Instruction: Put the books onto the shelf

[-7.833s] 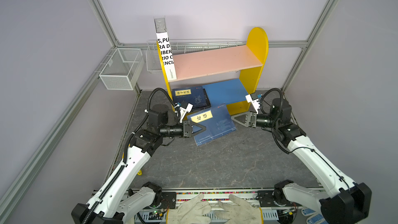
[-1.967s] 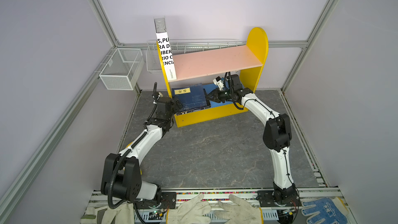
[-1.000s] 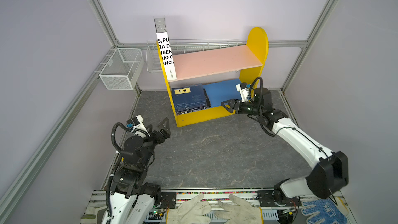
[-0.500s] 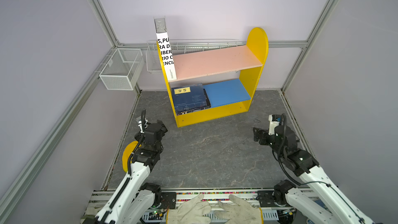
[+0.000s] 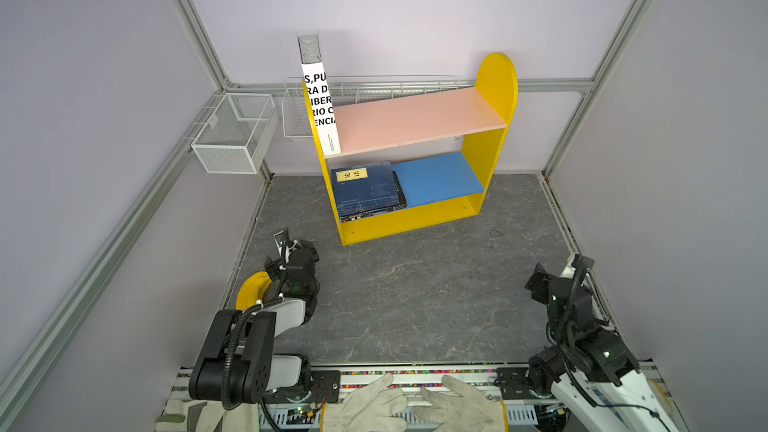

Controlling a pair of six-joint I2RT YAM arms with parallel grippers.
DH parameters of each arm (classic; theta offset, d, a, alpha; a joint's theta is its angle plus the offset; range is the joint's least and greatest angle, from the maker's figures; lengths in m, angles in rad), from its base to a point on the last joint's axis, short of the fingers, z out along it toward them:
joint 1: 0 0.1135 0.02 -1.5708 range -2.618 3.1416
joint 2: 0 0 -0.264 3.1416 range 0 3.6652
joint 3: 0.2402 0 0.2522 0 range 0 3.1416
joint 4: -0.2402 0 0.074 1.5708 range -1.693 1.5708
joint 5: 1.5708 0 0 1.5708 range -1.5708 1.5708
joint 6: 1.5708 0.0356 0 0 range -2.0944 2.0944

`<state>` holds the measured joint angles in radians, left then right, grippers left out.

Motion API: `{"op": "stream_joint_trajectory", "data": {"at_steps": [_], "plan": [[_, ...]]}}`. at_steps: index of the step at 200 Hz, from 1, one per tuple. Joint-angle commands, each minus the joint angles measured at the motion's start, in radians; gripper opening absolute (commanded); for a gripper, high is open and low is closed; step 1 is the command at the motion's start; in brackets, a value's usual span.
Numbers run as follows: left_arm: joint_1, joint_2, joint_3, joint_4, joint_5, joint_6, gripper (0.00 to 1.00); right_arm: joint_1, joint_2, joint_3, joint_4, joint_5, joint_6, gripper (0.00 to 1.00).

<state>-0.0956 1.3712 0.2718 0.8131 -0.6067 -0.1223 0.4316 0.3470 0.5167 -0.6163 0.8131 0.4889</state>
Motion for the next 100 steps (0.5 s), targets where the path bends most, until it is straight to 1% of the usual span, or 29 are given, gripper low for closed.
{"op": "stream_joint_trajectory", "data": {"at_steps": [1,12,21,35,39,48,56,62,77,88,100], "plan": [[0.054,0.092,-0.052,0.338,0.183,0.004,0.99,-0.006,0.013,-0.025,0.012,0.086,0.017,0.89],[0.057,0.111,-0.059,0.353,0.236,0.012,0.99,-0.008,0.041,-0.036,0.053,0.104,-0.002,0.89],[0.057,0.134,-0.045,0.326,0.242,0.005,0.99,-0.010,0.067,-0.052,0.105,0.124,-0.022,0.89],[0.059,0.196,-0.008,0.356,0.253,0.030,0.99,-0.017,0.115,-0.095,0.252,0.129,-0.089,0.88],[0.059,0.185,0.005,0.315,0.261,0.029,0.99,-0.020,0.130,-0.106,0.295,0.123,-0.113,0.88],[0.059,0.148,0.052,0.160,0.259,0.018,0.99,-0.031,0.166,-0.134,0.407,0.104,-0.175,0.89],[0.059,0.130,0.089,0.064,0.268,0.012,0.99,-0.046,0.202,-0.155,0.508,0.081,-0.229,0.88],[0.059,0.127,0.106,0.029,0.275,0.013,0.99,-0.062,0.236,-0.174,0.590,0.064,-0.263,0.89],[0.059,0.153,0.092,0.102,0.282,0.029,1.00,-0.135,0.348,-0.217,0.771,-0.001,-0.317,0.89],[0.058,0.186,0.070,0.203,0.283,0.043,0.99,-0.212,0.451,-0.233,0.876,-0.088,-0.318,0.89],[0.059,0.161,0.083,0.127,0.284,0.035,0.99,-0.293,0.569,-0.252,1.004,-0.178,-0.313,0.89]]}}
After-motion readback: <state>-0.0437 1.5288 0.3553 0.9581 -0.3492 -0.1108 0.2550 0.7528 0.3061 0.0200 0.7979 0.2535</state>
